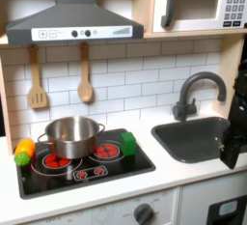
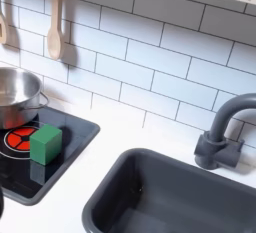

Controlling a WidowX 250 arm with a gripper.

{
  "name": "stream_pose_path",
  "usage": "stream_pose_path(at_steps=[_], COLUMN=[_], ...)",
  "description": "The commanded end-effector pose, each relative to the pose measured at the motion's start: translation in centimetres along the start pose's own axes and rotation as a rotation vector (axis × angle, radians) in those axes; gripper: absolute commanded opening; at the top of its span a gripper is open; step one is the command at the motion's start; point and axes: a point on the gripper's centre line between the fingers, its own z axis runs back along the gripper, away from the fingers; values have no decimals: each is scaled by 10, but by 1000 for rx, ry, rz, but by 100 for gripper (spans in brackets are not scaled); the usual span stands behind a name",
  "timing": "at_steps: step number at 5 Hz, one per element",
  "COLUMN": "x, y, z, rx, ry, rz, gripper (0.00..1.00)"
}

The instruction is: Reach green block

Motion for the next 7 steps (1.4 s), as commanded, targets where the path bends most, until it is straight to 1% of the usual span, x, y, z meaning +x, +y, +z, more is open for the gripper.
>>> stream_pose_path(at_steps=[1,2,3,4,6,7], x=[0,14,24,38,70,86], y=[0,4,5,10,26,32], z=[0,-4,-11,-14,-14,-17], rx=[0,20,21,36,74,78], ry=[2,-17,-13,-17,-60,-62], rz=[0,24,12,9,12,14], gripper=[100,100,100,100,100,100])
